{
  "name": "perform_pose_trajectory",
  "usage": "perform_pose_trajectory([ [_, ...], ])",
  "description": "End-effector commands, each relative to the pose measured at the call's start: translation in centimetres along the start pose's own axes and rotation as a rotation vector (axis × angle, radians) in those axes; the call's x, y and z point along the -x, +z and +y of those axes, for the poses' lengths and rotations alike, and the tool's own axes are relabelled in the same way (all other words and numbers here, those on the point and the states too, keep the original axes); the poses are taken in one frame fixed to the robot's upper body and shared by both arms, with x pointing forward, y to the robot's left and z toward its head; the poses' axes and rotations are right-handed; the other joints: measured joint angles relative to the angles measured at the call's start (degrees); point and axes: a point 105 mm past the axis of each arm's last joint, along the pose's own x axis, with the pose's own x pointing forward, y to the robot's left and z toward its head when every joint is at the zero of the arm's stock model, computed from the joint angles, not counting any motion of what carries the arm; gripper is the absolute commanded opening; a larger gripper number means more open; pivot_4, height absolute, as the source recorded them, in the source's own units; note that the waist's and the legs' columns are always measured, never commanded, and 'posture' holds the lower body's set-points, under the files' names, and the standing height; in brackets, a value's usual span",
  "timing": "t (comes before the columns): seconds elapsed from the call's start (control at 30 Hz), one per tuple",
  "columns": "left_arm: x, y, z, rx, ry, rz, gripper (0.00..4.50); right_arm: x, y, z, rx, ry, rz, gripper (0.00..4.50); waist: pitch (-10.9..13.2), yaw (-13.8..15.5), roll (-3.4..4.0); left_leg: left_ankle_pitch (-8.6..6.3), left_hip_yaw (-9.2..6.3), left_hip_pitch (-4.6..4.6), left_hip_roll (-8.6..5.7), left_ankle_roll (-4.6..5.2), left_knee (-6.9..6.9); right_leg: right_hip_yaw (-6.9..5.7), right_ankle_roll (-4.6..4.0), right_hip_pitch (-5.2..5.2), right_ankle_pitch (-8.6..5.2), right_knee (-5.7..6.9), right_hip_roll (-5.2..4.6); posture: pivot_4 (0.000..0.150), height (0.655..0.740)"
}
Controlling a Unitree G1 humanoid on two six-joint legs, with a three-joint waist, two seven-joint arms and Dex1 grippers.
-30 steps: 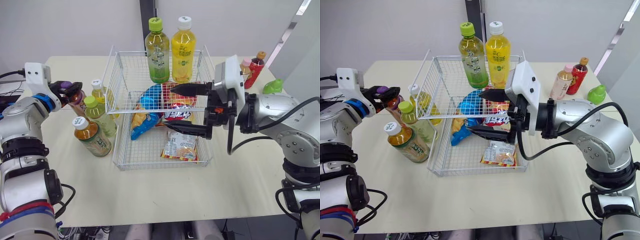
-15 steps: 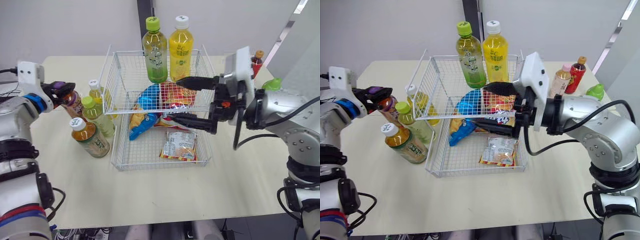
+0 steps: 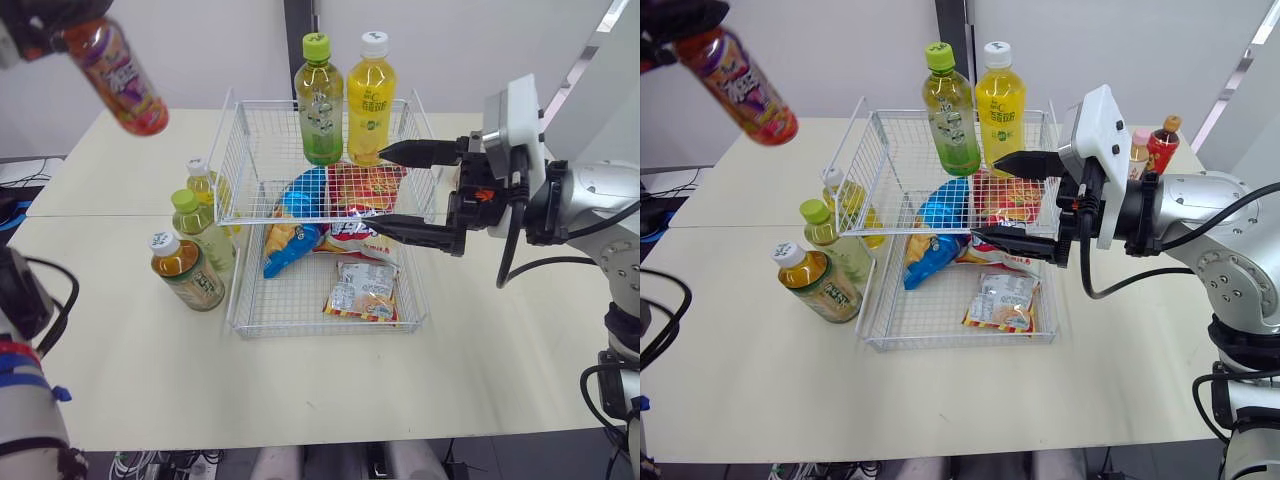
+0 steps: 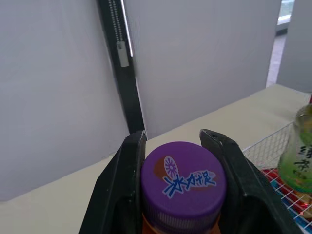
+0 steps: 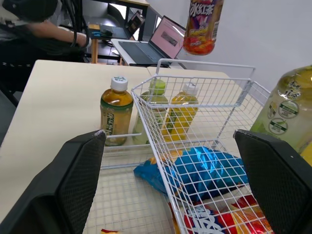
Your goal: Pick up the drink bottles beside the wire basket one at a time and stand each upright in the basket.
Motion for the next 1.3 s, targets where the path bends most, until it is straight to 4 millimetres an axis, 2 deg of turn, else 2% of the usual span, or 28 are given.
perform_pose_trajectory([
  [0.03, -0.6, 5.7, -2.1, -0.055, -0.085, -0.137, 1.37, 0.1, 0.7, -0.2, 0.043, -0.04, -0.025, 4.5, 0.02, -0.11, 0.0, 0.0, 0.0, -0.03, 0.01, 0.0, -0.01, -0.01, 0.0, -0.02, 0.0, -0.02, 0.0, 0.15, 0.74],
  [0.13, -1.8, 6.7, -3.2, -0.052, -0.134, -0.153, 1.37, 0.0, 0.6, -0.2, 0.041, -0.056, -0.025, 4.5, 0.06, -0.54, 0.08, 0.0, 0.07, -0.04, 0.03, 0.0, -0.05, 0.08, 0.05, -0.07, -0.04, -0.02, -0.06, 0.15, 0.74],
  [0.2, -2.6, 6.7, -4.0, -0.034, -0.17, -0.148, 1.37, -0.1, 0.5, -0.2, 0.04, -0.067, -0.026, 4.5, 0.09, -1.12, 0.12, 0.0, 0.12, -0.02, 0.03, 0.0, -0.1, 0.15, 0.07, -0.11, -0.05, 0.0, -0.07, 0.15, 0.74],
  [0.37, -4.7, 4.4, -5.2, -0.01, -0.234, -0.076, 1.37, 2.1, 1.0, -1.5, 0.048, -0.125, -0.024, 4.5, 0.14, -1.32, 0.19, 0.0, 0.15, -0.02, 0.04, 0.0, -0.11, 0.19, 0.06, -0.17, -0.06, 0.06, -0.04, 0.15, 0.74],
  [0.7, -7.4, 0.2, -6.7, 0.003, -0.286, -0.022, 1.37, 2.7, 1.4, -2.5, 0.046, -0.197, -0.045, 4.5, 0.14, -1.25, 0.18, 0.0, 0.25, -0.05, 0.04, 0.0, -0.14, 0.28, 0.05, -0.23, -0.05, 0.05, -0.13, 0.15, 0.74],
  [1.1, -8.5, -2.2, -7.5, 0.006, -0.313, 0.021, 1.37, 3.0, 1.4, -2.5, 0.041, -0.196, -0.036, 4.5, 0.14, -1.25, 0.18, 0.0, 0.25, -0.05, 0.04, 0.01, -0.13, 0.26, 0.05, -0.23, -0.05, 0.06, -0.12, 0.15, 0.74],
  [1.3, -8.3, -2.4, -7.7, 0.013, -0.335, 0.026, 3.3, 3.1, 1.4, -2.4, 0.038, -0.191, -0.033, 4.5, 0.13, -1.26, 0.19, 0.0, 0.26, -0.04, 0.04, 0.01, -0.13, 0.28, 0.05, -0.23, -0.05, 0.06, -0.12, 0.15, 0.74],
])
